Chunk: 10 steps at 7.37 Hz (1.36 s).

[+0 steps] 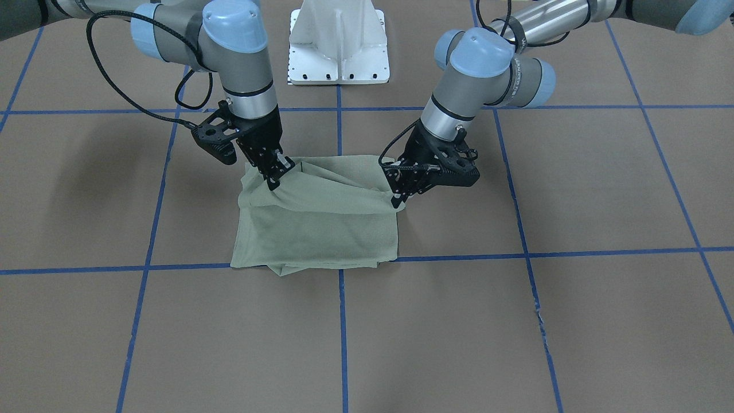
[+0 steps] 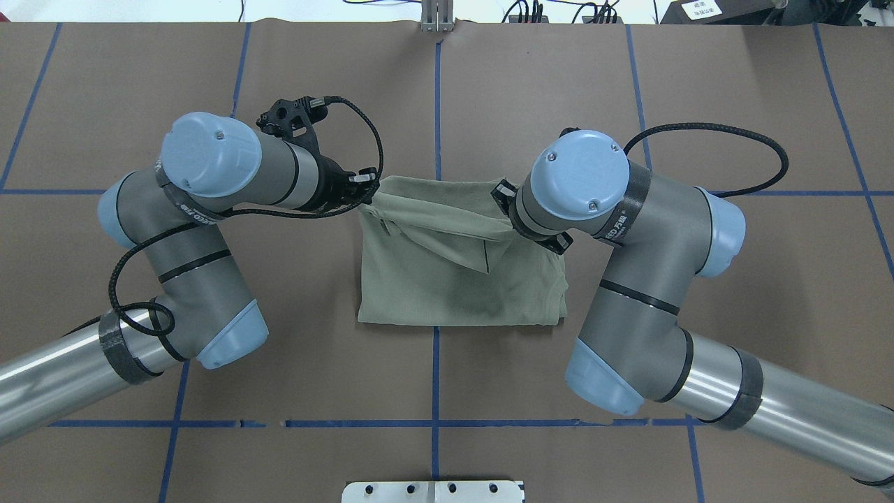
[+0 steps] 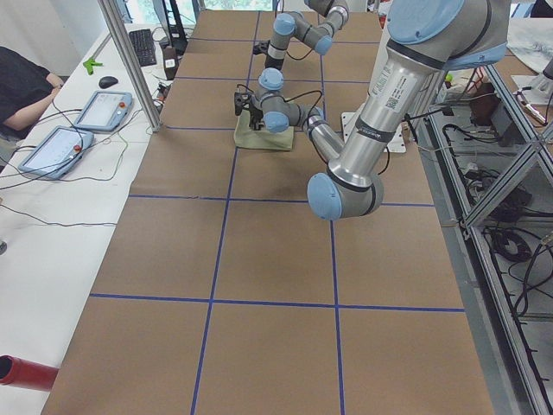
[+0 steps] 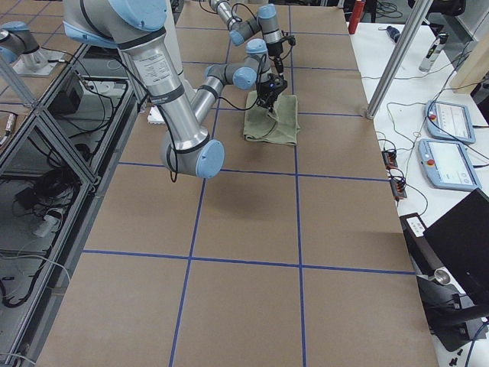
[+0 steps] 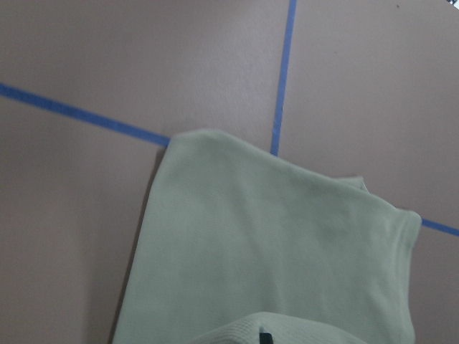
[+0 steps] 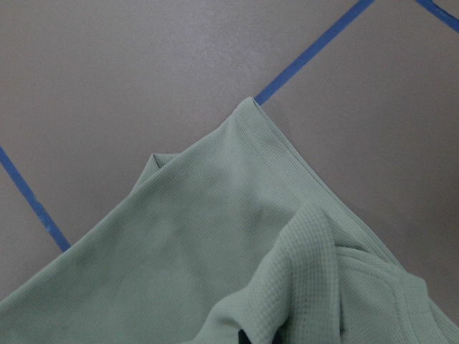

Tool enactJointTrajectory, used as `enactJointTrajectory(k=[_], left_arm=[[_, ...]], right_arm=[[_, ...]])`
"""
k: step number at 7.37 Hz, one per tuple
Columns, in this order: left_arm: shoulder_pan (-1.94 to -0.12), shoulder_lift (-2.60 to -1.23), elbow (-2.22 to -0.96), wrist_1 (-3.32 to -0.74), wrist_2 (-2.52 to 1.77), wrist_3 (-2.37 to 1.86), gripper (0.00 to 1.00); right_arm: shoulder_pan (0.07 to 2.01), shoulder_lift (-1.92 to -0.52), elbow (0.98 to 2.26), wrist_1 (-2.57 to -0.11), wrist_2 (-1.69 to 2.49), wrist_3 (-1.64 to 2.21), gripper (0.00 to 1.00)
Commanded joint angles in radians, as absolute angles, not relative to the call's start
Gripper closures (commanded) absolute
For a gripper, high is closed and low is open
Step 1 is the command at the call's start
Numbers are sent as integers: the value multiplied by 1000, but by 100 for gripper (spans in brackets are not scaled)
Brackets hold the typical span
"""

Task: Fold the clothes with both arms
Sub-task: 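Lay the folded edge down on the far half and open both grippers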

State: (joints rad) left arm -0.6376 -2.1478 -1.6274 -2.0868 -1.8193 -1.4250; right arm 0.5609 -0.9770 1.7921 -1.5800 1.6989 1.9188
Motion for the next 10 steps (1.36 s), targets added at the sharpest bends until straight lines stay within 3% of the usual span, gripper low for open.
enactJointTrajectory(k=[1, 3, 7, 8, 9, 10], left_arm=[[-641, -2172, -1570, -2094, -1819, -1393, 100], [-638, -2210, -1511, -2105, -1819, -1391, 100], [-638, -2227, -1434, -2152, -1818, -1365, 100], [-635, -2229, -1431, -2152, -1818, -1364, 71], [-634, -2227, -1433, -2152, -1815, -1345, 1], [-640, -2221, -1454, -2151, -1821, -1342, 0]], right_arm=[[569, -974, 1752, -1560, 1700, 1893, 100], [569, -892, 1654, -1559, 1698, 1887, 100], [581, -891, 1600, -1559, 1698, 1840, 100], [581, -893, 1588, -1559, 1697, 1823, 51], [581, -876, 1563, -1559, 1695, 1751, 1], [603, -868, 1571, -1566, 1710, 1720, 0]])
